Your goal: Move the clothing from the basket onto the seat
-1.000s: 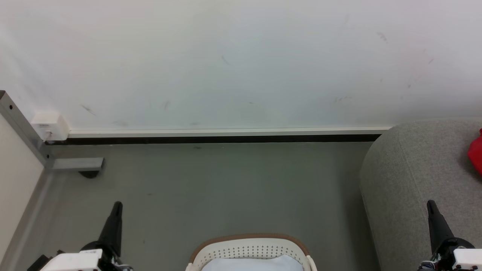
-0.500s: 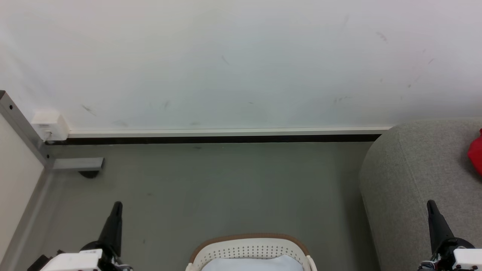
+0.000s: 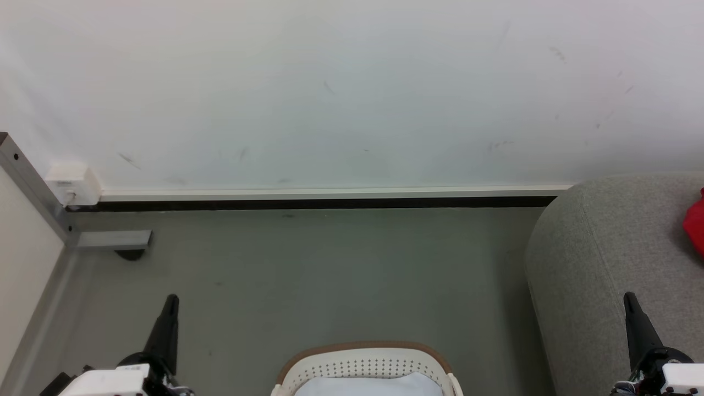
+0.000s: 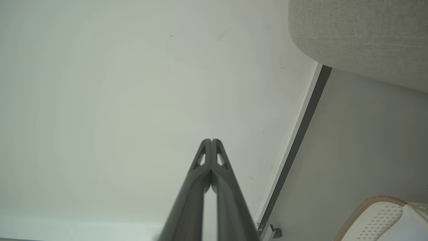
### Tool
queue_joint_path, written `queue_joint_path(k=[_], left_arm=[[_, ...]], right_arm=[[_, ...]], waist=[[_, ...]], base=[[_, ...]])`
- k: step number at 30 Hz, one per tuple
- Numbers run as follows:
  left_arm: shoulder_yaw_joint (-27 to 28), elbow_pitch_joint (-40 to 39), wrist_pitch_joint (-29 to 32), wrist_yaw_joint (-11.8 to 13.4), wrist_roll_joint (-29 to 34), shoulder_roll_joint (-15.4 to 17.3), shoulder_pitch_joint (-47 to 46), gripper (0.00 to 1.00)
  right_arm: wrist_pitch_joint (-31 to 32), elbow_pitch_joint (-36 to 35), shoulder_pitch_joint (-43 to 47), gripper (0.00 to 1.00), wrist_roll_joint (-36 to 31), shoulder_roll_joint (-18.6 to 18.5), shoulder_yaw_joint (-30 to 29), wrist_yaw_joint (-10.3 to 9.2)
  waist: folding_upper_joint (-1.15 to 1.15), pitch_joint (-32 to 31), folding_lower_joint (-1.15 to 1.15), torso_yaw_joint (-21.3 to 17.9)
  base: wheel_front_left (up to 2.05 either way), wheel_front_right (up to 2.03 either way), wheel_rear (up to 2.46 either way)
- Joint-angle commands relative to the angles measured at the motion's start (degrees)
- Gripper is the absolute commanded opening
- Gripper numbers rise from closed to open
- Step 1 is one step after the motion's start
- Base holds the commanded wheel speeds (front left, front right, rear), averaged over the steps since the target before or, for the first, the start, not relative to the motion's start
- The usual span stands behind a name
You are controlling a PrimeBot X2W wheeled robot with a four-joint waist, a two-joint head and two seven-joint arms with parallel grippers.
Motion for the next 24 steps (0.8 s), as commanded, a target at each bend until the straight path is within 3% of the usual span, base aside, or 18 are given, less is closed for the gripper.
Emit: queue_joint_path(k=[1, 24], left_arm=[[0.1, -0.1, 0.2, -0.3, -0.8, 0.1, -0.6, 0.0], [0.1, -0.2, 0.2, -0.3, -0.8, 0.1, -0.5, 0.0]], right_arm=[[0.2, -0.3, -0.7, 0.0, 0.0, -0.4, -0.2, -0.13], [0.2, -0.3, -0.7, 0.0, 0.0, -0.4, -0.2, -0.12]], waist=[[0.0, 0.0, 0.0, 0.0], [0.0, 0.0, 0.0, 0.0]], base=[[0.0, 0.0, 0.0], [0.0, 0.0, 0.0]])
